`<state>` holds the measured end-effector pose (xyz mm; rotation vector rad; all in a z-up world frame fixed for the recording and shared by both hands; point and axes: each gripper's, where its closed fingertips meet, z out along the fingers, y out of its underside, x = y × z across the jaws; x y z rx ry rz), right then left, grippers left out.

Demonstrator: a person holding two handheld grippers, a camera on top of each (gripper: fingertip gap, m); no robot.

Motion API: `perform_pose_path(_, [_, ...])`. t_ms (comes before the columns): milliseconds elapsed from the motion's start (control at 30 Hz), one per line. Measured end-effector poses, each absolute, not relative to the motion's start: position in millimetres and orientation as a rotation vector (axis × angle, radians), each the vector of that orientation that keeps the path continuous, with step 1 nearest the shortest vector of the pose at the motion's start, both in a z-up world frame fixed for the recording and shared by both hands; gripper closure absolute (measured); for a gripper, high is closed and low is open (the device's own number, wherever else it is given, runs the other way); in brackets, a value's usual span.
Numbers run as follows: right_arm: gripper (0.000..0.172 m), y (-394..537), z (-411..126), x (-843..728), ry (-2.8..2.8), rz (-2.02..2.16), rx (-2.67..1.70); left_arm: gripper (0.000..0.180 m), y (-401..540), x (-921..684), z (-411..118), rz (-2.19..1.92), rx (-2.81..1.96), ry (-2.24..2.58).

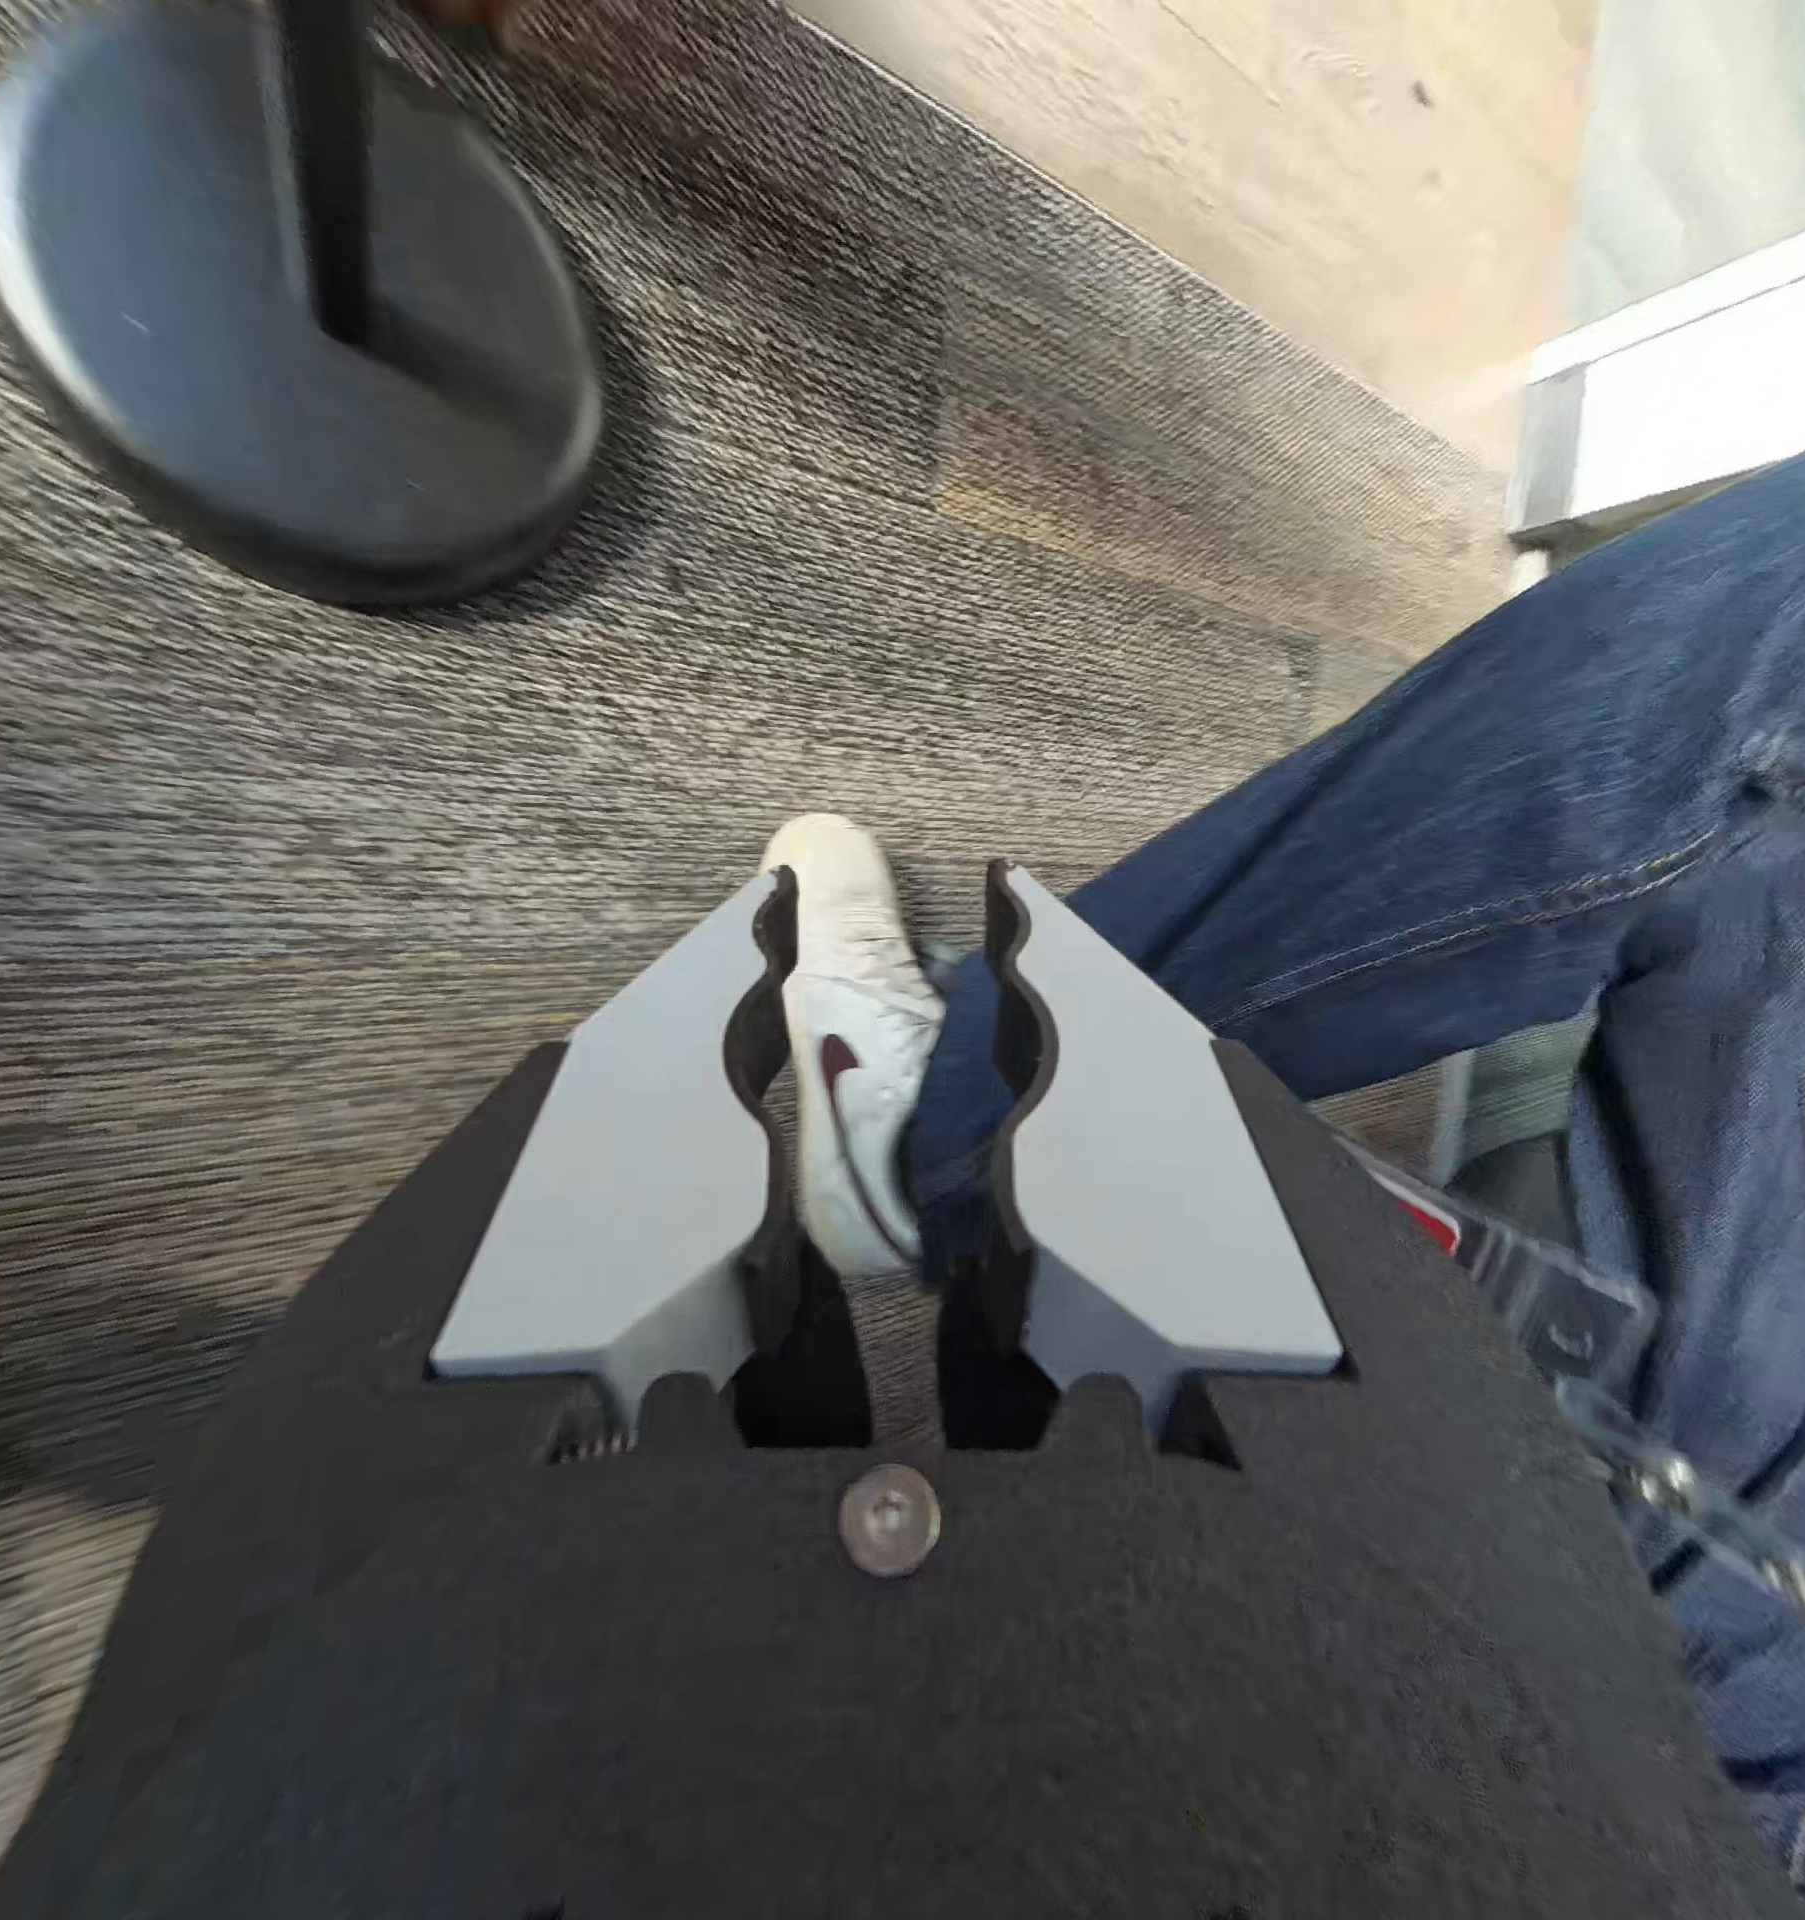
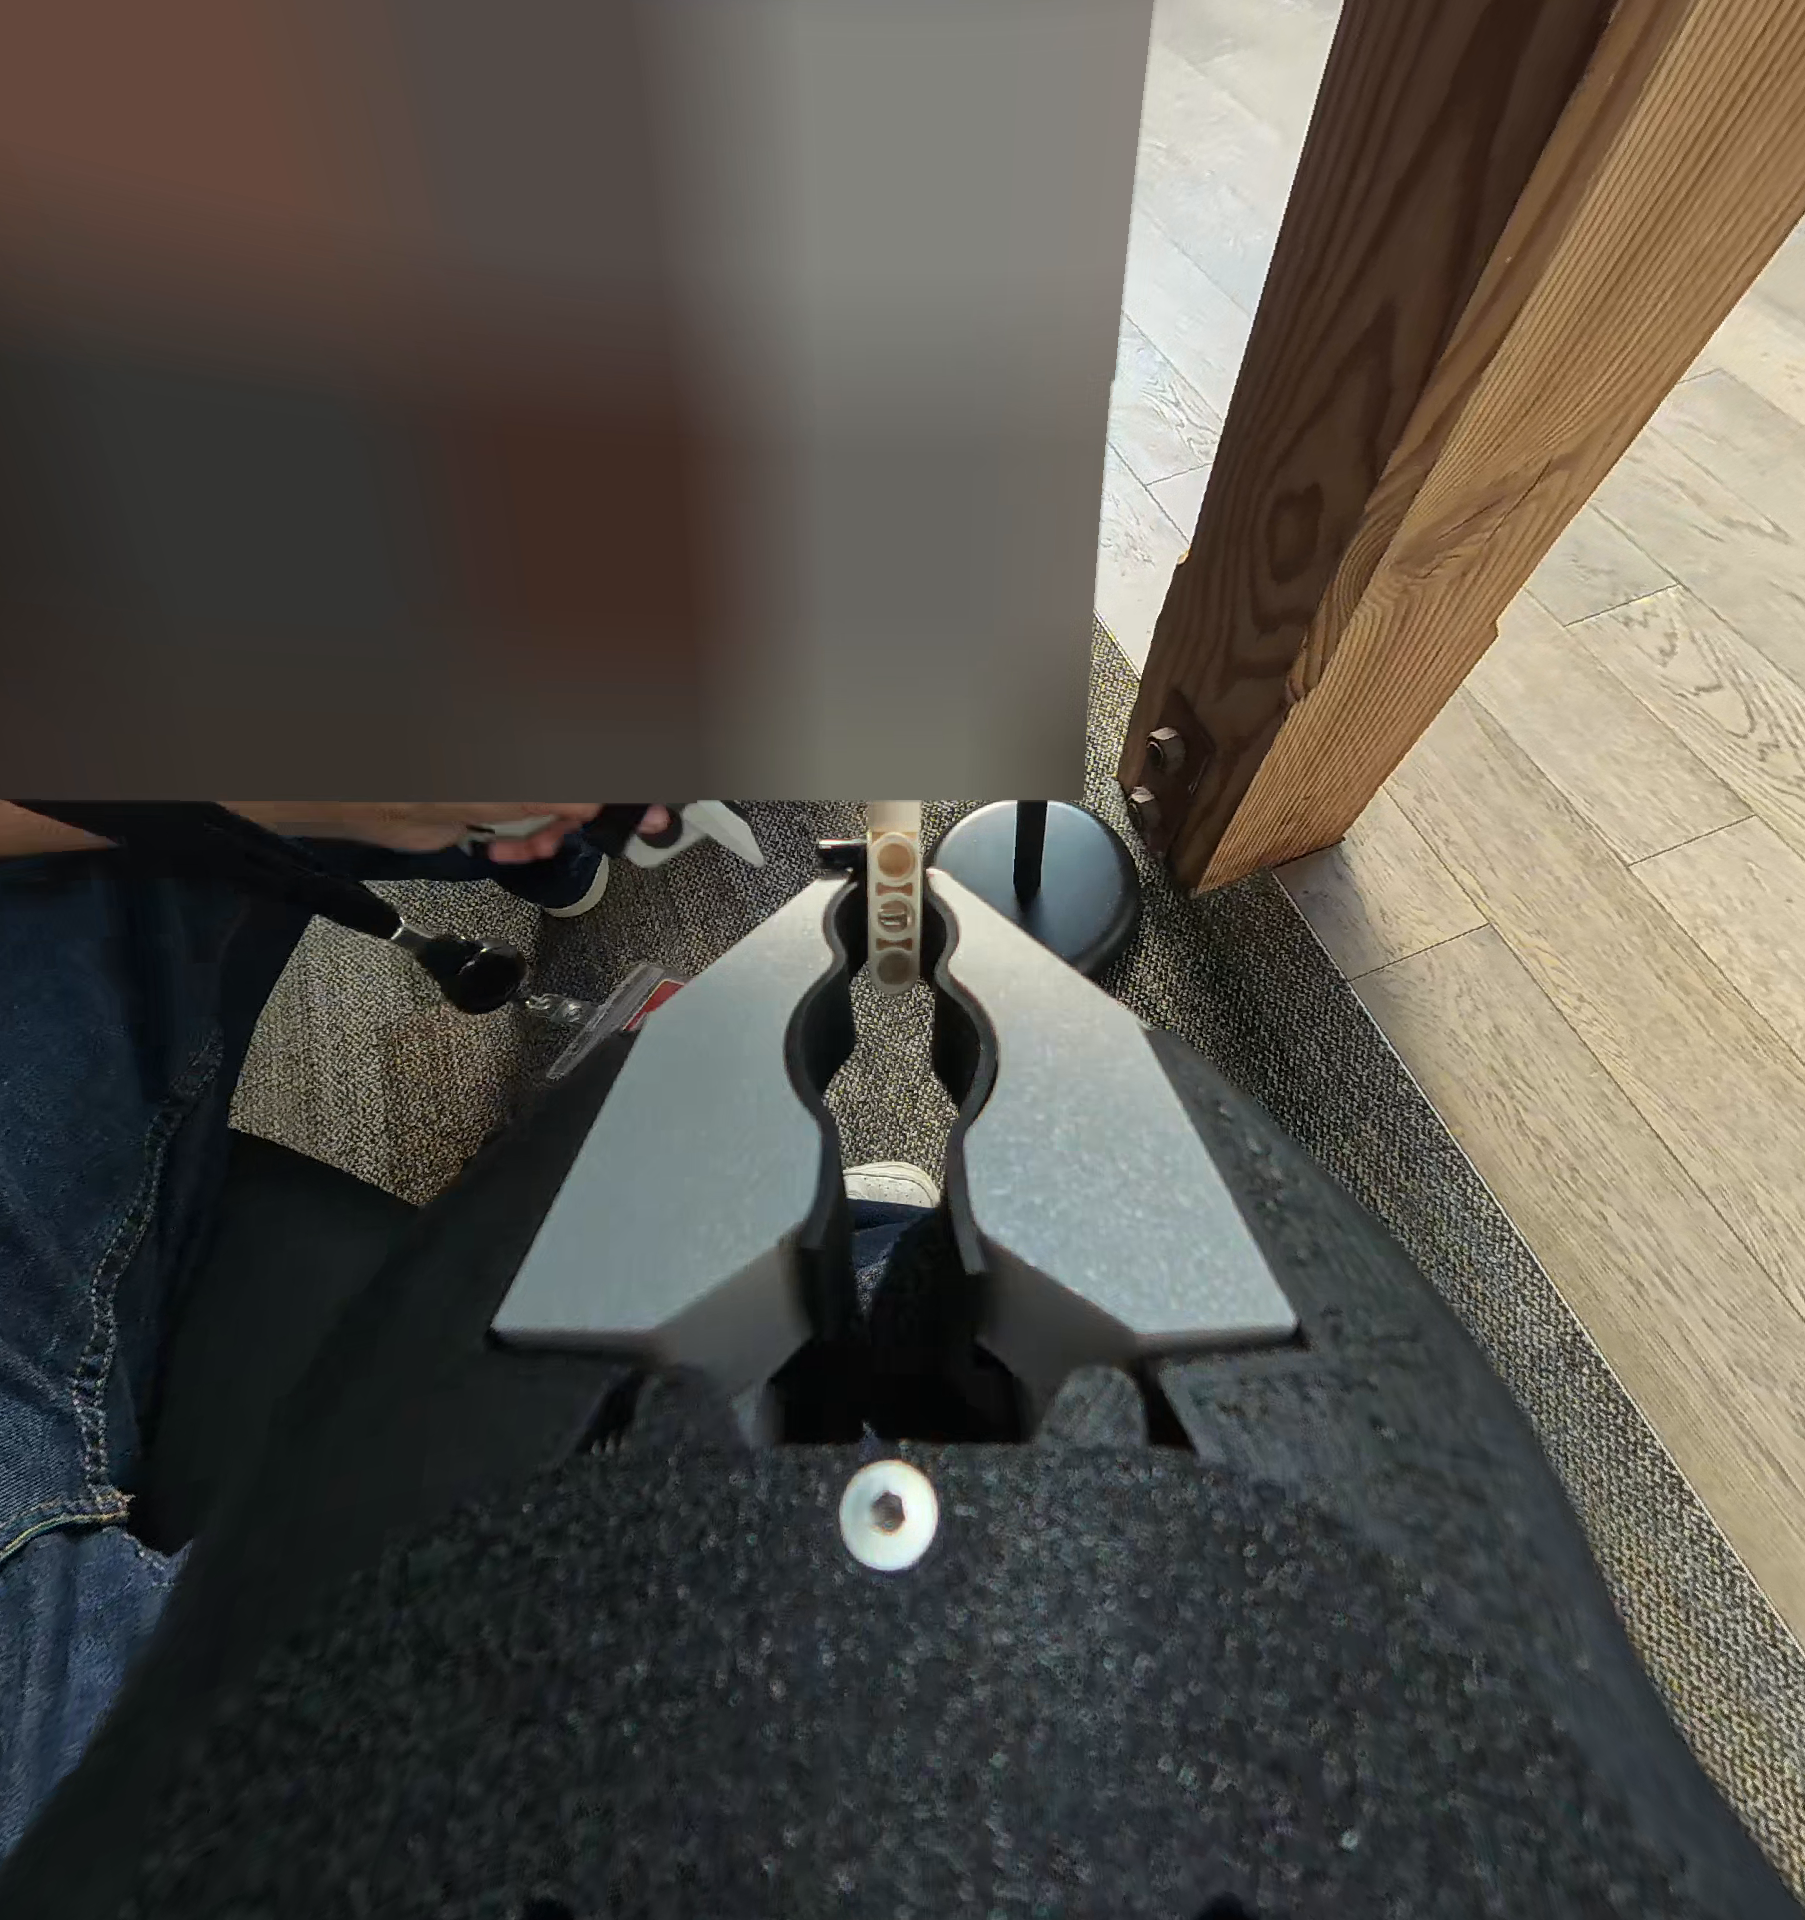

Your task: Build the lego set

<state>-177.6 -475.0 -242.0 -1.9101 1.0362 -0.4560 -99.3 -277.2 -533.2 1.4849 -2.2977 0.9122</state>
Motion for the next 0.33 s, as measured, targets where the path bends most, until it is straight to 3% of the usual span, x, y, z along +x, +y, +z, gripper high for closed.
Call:
perform_pose_path(100, [0.165,-486.1,-238.3,-179.5,1.058,-0.442,-1.873,0.145,-343.6,-97.6,-600.0,0.923,1.594,-2.113])
perform_pose_path(200, [0.166,-507.0,-237.6,-181.6,1.097,-0.449,-1.838,0.148,-384.9,-55.7,-691.5,0.978,1.688,-2.34])
perform_pose_path(267, [0.166,-524.9,-238.7,-181.2,1.138,-0.469,-1.818,0.139,-409.3,-38.1,-755.1,0.936,1.756,-2.381])
perform_pose_path(333, [0.166,-540.4,-240.9,-180.0,1.186,-0.476,-1.789,0.145,-415.6,-26.2,-812.6,0.84,1.864,-2.429])
